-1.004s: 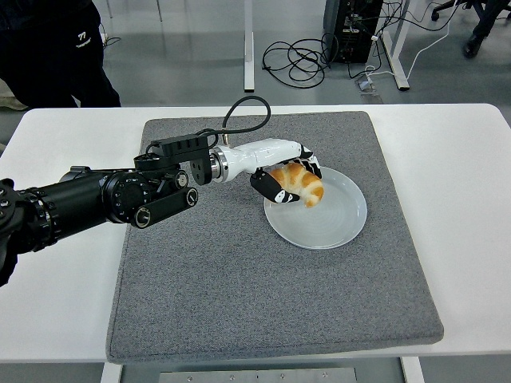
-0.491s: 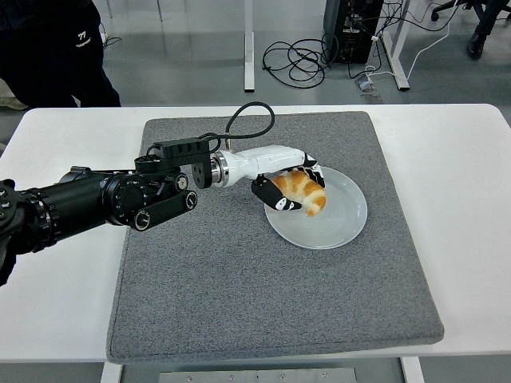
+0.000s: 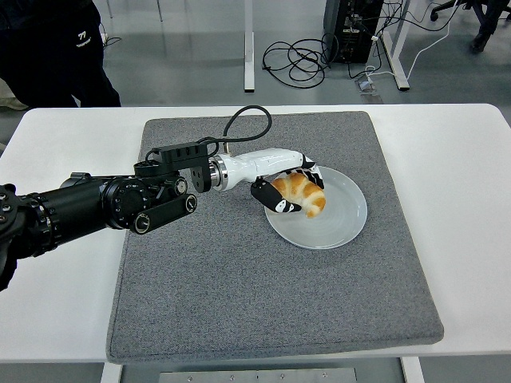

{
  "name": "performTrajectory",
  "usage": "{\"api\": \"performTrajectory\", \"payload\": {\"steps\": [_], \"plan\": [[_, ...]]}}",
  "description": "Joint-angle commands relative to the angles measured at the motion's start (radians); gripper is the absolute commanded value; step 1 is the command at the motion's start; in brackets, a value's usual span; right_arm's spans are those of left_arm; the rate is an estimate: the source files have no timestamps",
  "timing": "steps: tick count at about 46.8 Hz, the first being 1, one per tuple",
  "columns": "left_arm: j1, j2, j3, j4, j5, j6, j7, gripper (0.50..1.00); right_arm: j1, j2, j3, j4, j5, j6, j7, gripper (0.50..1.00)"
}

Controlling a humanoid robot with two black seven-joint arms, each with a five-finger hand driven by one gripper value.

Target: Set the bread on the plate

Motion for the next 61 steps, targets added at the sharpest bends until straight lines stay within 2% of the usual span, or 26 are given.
{"api": "performTrajectory", "payload": {"steps": [1, 7, 19, 26, 32, 45, 61], "plan": [[0.007, 0.0, 0.0, 0.0, 0.0, 0.0, 0.0, 0.595, 0.0, 0.0, 0.0, 0.0, 0.0, 0.0, 0.0, 1.0], [0.012, 0.0, 0.0, 0.002, -0.001, 0.001, 0.0, 0.654, 0.0, 0.0, 0.0, 0.0, 0.0, 0.0, 0.0, 1.0], [0.021, 0.0, -0.014, 0.003, -0.047, 0.003, 0.003, 0.846, 0.002, 0.0, 0.0, 0.002, 0.0, 0.0, 0.0, 1.0], [0.027, 0.0, -0.014, 0.006, -0.069, 0.005, 0.002, 0.896, 0.002, 0.0, 0.0, 0.002, 0.0, 0.0, 0.0, 1.0], [0.041, 0.0, -0.014, 0.006, -0.069, 0.005, 0.003, 0.922, 0.002, 0.0, 0.0, 0.002, 0.0, 0.0, 0.0, 1.0], [0.044, 0.0, -0.02, 0.006, -0.077, 0.003, 0.002, 0.937, 0.002, 0.0, -0.002, 0.002, 0.0, 0.0, 0.0, 1.0], [0.012, 0.0, -0.093, 0.006, -0.235, -0.005, 0.002, 0.946, 0.002, 0.0, -0.002, 0.002, 0.0, 0.0, 0.0, 1.0]]}}
